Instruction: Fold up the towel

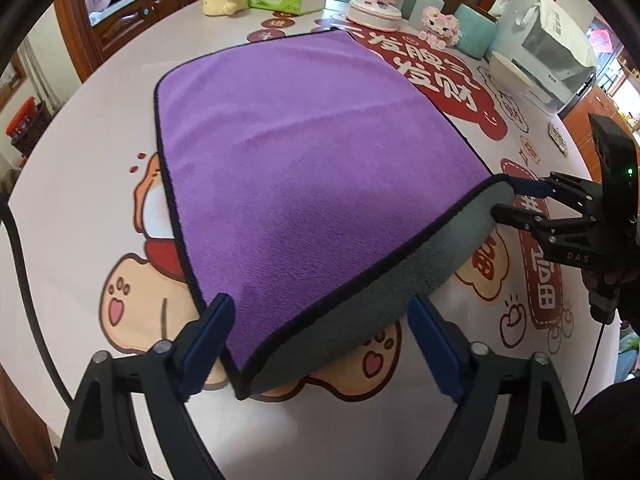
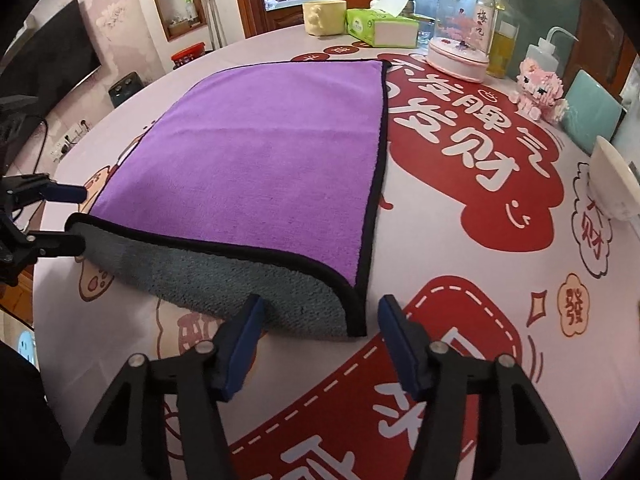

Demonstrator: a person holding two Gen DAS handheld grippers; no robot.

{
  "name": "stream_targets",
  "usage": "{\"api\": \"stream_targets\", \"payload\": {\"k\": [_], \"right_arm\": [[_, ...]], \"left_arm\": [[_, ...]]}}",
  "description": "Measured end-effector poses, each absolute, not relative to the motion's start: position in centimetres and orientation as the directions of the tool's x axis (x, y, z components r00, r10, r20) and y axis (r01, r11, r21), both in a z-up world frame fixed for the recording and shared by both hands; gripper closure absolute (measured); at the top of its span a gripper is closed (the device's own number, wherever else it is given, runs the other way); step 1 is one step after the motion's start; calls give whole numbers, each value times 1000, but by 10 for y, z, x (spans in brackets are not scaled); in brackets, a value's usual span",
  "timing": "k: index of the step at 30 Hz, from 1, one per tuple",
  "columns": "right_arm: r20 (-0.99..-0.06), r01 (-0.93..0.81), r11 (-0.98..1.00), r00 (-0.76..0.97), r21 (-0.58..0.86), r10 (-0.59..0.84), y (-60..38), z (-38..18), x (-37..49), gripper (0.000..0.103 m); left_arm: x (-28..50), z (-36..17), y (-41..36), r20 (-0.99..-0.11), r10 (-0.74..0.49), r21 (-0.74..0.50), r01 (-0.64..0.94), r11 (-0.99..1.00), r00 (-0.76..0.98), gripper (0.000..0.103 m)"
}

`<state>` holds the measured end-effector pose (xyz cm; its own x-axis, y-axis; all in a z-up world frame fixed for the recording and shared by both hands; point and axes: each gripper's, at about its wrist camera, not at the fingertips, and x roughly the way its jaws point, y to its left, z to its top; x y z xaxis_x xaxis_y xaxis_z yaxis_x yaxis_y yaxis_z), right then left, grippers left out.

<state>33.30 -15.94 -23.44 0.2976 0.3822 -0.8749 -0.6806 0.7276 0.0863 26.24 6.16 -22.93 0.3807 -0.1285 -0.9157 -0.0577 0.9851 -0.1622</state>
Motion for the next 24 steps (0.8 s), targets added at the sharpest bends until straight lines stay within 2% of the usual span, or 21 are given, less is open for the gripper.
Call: {"api": "stream_targets", "payload": {"k": [2,6,13,18,24], "right_arm": [[-874,-684,723,291,94,389,-159,-234,333,51],[-873,-684,722,289,98,393,-160,-233,333,54],[-868,-682,727,313,77,386,-164,-229,331,67],[-863,-691,721,337,46,378,-164,-226,329,67],[-857,-696,717,345,41,384,-163,-223,328,67]], "left_arm": [[264,-231,59,-920,-134,-166,-55,985,369,27],[264,-233,59,-924,-139,-175,-70,982,355,35],[258,-231,66,-928,-130,-175,-99,980,351,52],[255,-230,69,-929,-121,-168,-106,980,351,59],[251,-229,71,-928,-119,-169,-115,979,353,75]]}}
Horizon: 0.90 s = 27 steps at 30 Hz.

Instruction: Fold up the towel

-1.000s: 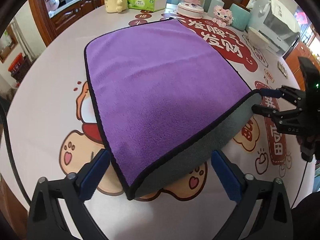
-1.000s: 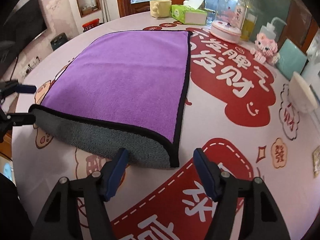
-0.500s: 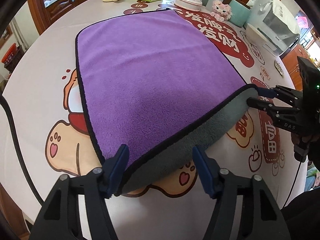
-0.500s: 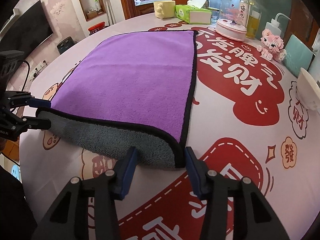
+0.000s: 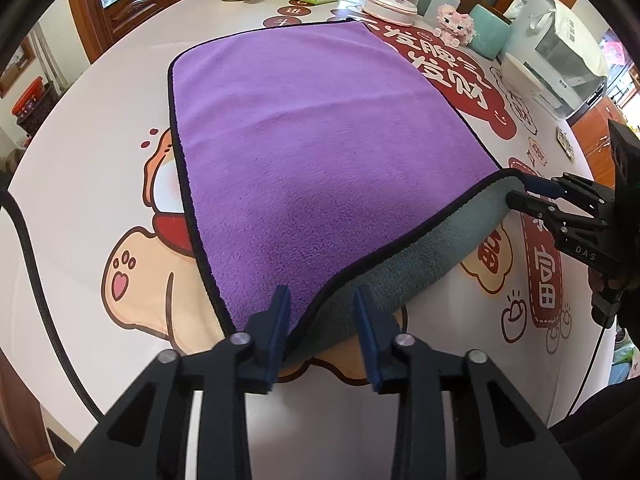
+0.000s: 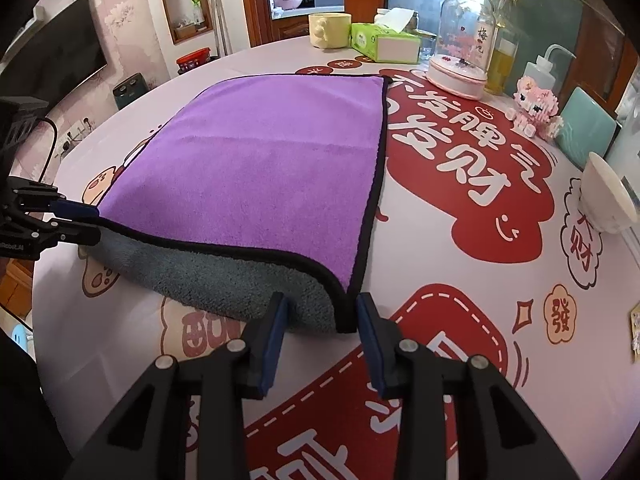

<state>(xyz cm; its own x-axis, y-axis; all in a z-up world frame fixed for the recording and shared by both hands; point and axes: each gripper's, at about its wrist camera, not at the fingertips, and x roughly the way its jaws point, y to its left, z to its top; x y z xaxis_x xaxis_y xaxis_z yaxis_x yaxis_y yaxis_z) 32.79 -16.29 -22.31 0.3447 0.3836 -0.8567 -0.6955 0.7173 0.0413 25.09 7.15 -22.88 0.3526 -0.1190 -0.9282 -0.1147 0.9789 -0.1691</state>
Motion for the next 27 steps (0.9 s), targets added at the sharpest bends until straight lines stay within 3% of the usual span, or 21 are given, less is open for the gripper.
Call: {"api": "stream_targets", "payload": {"k": [5,14,27], "right_arm": [[-854,-694,720,362,22,375,-164,-221,326,79],[-845,-696,718,390,-10,367,-165,-218,323,91],[-834,-705,707,419,-50,360,-163,-214,319,98]], "left_arm": [[248,-228,73,-927,-115,-169,-123,978,357,84],[245,-224,74,-921,-106,-169,-138,976,376,93],[244,-218,77,-914,-103,-176,-155,972,393,97]]}}
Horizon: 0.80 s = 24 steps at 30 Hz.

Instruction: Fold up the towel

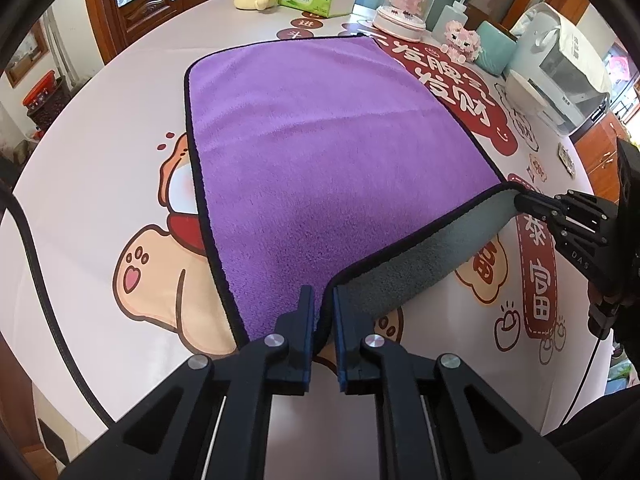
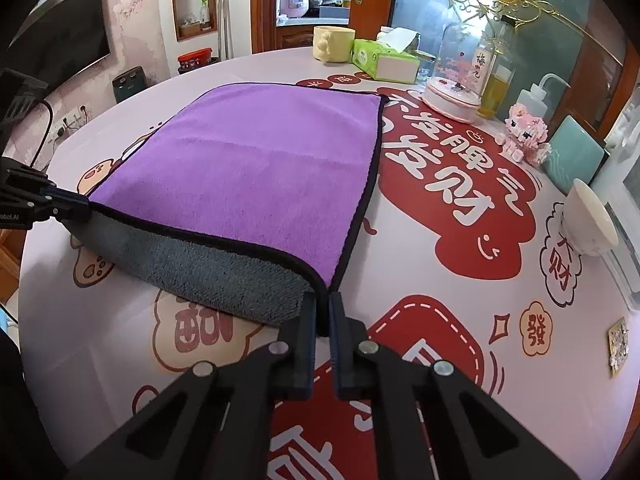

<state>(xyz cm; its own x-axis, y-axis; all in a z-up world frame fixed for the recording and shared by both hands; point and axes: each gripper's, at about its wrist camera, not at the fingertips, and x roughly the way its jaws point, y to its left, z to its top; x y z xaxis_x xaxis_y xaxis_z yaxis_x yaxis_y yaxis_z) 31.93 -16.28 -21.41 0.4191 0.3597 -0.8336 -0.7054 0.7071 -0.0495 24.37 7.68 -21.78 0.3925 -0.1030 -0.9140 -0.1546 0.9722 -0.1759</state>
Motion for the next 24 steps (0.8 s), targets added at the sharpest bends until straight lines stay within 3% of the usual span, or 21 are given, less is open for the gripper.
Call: {"api": "stream_targets", "payload": {"k": [24], "right_arm": [[-765,-645,756,541,-112,348,-147,-153,328,98]], "left_arm": [[248,-134,98,-808,-69,-195,-156,968,585,99]]}}
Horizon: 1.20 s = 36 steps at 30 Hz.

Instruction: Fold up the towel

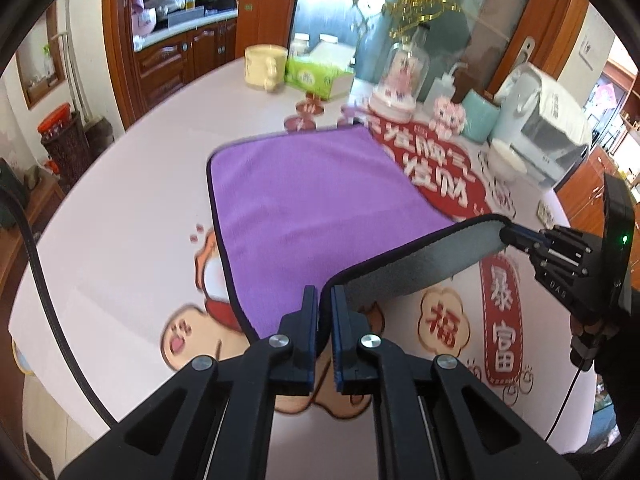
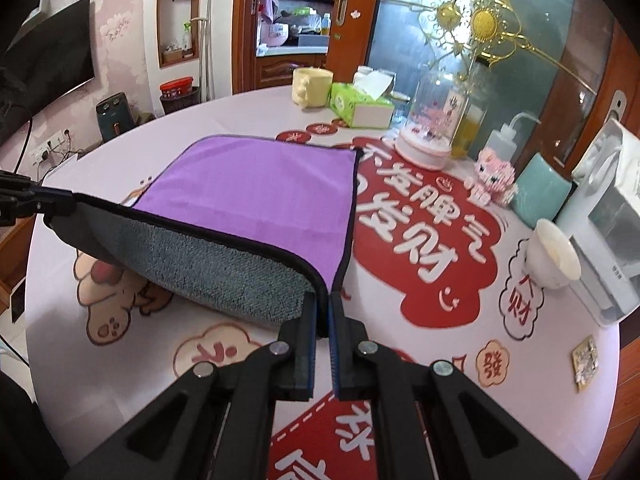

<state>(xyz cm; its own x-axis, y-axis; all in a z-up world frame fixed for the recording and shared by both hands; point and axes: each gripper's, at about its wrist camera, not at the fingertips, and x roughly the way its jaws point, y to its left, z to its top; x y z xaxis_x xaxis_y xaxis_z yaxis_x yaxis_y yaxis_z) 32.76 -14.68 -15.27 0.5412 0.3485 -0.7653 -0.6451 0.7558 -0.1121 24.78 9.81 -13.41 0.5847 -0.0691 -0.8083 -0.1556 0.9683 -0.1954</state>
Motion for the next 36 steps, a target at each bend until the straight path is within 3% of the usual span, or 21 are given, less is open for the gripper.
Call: {"api": "stream_targets", "payload": {"k": [18,36], "right_arm": [[-644,-646,739,651,-190,403,-86,-115,392,98],[-637,-667,713,651,-218,414,-62,-124,408,98]], "left_arm": [[314,-86,154,-658,70,-131,-206,970,750,99],[360,-190,190,-834,-99,-274,-252,928,543,98]]}}
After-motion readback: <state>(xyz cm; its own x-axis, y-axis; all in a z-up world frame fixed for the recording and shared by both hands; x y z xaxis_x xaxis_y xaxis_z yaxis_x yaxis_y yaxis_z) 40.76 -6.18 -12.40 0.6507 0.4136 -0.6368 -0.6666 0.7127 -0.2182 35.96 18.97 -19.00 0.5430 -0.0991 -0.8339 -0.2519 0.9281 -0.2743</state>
